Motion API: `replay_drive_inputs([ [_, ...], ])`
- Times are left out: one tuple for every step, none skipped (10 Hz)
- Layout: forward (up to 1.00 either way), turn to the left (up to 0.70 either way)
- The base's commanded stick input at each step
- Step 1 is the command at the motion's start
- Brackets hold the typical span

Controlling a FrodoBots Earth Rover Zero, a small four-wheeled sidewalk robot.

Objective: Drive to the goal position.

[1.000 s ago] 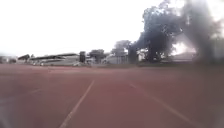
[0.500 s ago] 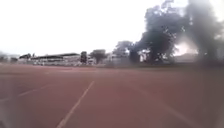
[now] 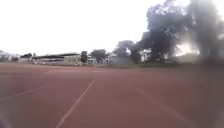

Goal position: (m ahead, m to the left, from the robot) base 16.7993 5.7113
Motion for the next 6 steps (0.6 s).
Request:
replay_drive_inputs([
  [0.7, 0.0],
  [0.7, 0.0],
  [0.7, 0.0],
  [0.7, 0.0],
  [0.7, 0.0],
  [0.7, 0.0],
])
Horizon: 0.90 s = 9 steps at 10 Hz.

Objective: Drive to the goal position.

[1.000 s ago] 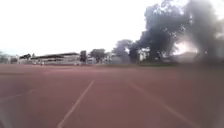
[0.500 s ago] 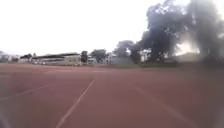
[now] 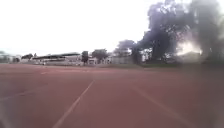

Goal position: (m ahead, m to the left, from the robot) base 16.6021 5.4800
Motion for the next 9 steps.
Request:
replay_drive_inputs([
  [0.7, 0.0],
  [0.7, 0.0],
  [0.7, 0.0],
  [0.7, 0.0],
  [0.7, 0.0],
  [0.7, 0.0],
  [0.7, 0.0],
  [0.7, 0.0],
  [0.7, 0.0],
])
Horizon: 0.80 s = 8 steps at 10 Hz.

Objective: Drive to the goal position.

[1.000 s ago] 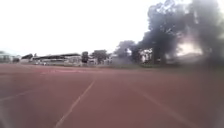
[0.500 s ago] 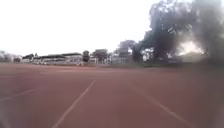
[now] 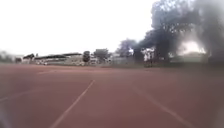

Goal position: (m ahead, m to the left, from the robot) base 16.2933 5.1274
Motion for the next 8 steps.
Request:
replay_drive_inputs([
  [0.7, 0.0],
  [0.7, 0.0],
  [0.7, 0.0],
  [0.7, 0.0],
  [0.7, 0.0],
  [0.7, 0.0],
  [0.7, -0.02],
  [0.7, -0.24],
])
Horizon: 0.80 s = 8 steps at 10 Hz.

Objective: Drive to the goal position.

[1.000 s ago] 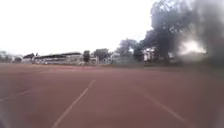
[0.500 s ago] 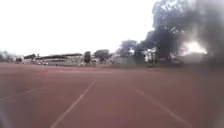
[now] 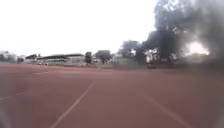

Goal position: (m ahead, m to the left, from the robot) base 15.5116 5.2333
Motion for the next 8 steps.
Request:
replay_drive_inputs([
  [0.7, -0.23],
  [0.7, -0.11],
  [0.7, 0.0],
  [0.7, 0.0],
  [0.7, 0.0],
  [0.7, 0.0],
  [0.7, 0.0],
  [0.7, 0.0],
])
